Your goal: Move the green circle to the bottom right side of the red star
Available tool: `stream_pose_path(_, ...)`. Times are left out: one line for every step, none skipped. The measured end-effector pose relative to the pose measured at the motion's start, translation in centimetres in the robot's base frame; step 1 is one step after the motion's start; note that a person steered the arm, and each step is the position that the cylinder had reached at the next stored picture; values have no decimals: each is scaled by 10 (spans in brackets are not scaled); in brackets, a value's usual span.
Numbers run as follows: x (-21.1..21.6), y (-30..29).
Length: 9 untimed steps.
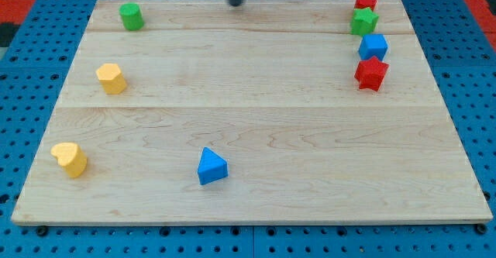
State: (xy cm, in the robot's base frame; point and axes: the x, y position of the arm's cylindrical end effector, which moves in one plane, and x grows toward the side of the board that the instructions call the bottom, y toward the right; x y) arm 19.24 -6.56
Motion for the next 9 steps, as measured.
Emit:
stream_pose_path(0,-49)
stream_pose_path(0,-112)
stream_pose_path(1,-169)
stream_pose_path(49,-157)
stream_pose_path(71,-114)
stream_pose_path(101,-103)
stream_pose_path(129,-66)
stream_pose_path(166,-34)
stream_pose_path(209,-20)
